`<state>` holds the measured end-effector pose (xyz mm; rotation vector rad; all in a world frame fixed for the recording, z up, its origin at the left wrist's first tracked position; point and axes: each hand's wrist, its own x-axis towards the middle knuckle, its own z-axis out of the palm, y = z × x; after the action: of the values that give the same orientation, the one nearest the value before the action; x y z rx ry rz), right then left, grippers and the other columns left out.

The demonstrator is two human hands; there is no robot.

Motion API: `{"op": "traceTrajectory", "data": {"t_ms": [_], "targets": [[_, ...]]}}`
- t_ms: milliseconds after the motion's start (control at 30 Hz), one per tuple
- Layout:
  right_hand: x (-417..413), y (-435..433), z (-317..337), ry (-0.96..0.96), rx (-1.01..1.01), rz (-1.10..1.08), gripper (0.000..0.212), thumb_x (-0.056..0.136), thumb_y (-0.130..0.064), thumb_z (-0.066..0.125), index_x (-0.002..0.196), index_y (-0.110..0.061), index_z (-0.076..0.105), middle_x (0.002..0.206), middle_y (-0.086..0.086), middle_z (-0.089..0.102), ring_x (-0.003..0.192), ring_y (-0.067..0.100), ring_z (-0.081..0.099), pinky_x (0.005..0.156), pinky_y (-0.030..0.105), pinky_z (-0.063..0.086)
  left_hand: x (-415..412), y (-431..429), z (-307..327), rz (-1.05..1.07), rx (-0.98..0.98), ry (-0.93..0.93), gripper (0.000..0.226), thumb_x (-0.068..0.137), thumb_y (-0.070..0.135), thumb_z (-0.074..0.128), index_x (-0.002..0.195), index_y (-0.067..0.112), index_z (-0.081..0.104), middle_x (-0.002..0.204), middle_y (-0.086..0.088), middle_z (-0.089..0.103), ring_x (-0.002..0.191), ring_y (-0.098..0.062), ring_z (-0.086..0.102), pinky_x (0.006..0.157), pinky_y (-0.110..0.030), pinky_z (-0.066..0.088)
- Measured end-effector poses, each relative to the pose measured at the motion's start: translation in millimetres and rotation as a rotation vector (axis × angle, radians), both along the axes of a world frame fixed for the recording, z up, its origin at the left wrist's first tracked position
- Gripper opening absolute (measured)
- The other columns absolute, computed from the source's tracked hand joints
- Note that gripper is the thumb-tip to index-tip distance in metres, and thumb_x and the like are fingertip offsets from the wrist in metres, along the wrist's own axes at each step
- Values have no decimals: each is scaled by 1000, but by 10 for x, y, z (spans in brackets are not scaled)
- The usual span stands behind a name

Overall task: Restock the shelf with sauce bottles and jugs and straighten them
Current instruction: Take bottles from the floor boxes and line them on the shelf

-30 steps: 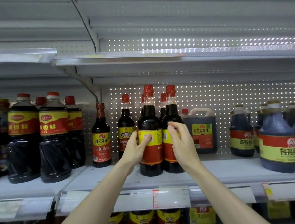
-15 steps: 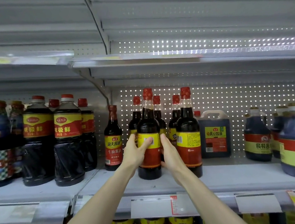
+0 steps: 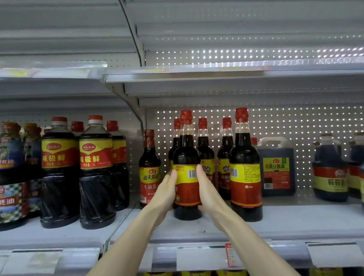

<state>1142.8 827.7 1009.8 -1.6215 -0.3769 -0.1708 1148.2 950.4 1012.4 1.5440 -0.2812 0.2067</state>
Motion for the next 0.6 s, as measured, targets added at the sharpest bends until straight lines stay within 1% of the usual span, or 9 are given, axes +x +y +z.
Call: {"op": "traceTrajectory", "data": {"t_ms": [67, 100, 167, 267, 367, 433, 500, 567, 600], "targets": [[62, -2, 0, 19, 33, 29, 49, 99, -58, 20, 134, -35, 44, 116, -6, 59, 104, 7, 57, 87, 26, 45, -14, 35, -14, 1, 17, -14, 49, 101, 51, 29, 142, 28, 37, 129, 3, 53, 108, -14, 54, 84, -33, 43], [99, 0, 2, 32, 35, 32, 52, 99, -59, 20, 138, -33, 42, 118, -4, 59, 106, 9, 57, 89, 28, 45, -18, 54, -28, 3, 28, -26, 48, 100, 51, 29, 141, 28, 38, 129, 3, 53, 109, -13, 54, 84, -34, 43], [184, 47, 1, 44, 32, 22, 56, 98, -61, 21, 136, -29, 45, 117, -3, 61, 106, 11, 60, 88, 29, 48, -32, 87, -60, 16, 55, -52, 47, 100, 50, 30, 140, 28, 39, 129, 3, 54, 110, -11, 54, 87, -34, 43], [317, 124, -5, 75, 62, -23, 66, 93, -68, 25, 137, -24, 47, 122, 2, 63, 110, 17, 62, 99, 41, 49, -57, 134, -100, 26, 83, -85, 45, 100, 49, 32, 141, 31, 38, 130, 4, 55, 109, -9, 55, 88, -36, 47], [366, 162, 0, 67, 58, -78, 73, 89, -74, 24, 138, -24, 45, 127, 5, 59, 117, 20, 58, 104, 47, 45, -69, 176, -80, 43, 62, -89, 41, 101, 45, 30, 138, 28, 40, 129, 3, 54, 109, -11, 54, 75, -27, 47], [276, 171, 24, 55, -14, -132, 81, 79, -84, 21, 138, -32, 43, 136, 5, 50, 125, 23, 50, 107, 50, 40, -94, 168, -49, 32, 55, -75, 39, 103, 43, 28, 136, 27, 40, 122, 5, 53, 103, -9, 53, 74, -24, 43], [190, 169, 17, 34, -28, -162, 70, 83, -78, 24, 135, -36, 43, 138, 6, 45, 123, 26, 49, 106, 52, 40, -106, 150, -35, -4, 42, -58, 37, 103, 43, 28, 134, 28, 41, 116, 8, 55, 95, -3, 54, 73, -22, 44], [133, 163, 15, 16, -11, -156, 62, 88, -71, 28, 134, -34, 45, 137, 7, 45, 120, 26, 50, 104, 52, 41, -107, 145, -50, -21, 37, -52, 36, 102, 44, 28, 131, 29, 43, 115, 8, 57, 94, 0, 55, 67, -21, 44], [108, 157, 27, 6, -16, -159, 59, 90, -69, 27, 134, -34, 44, 137, 6, 43, 118, 25, 50, 104, 51, 41, -109, 147, -61, -21, 34, -51, 35, 102, 45, 29, 130, 30, 44, 116, 7, 57, 95, 0, 56, 67, -21, 45]]}}
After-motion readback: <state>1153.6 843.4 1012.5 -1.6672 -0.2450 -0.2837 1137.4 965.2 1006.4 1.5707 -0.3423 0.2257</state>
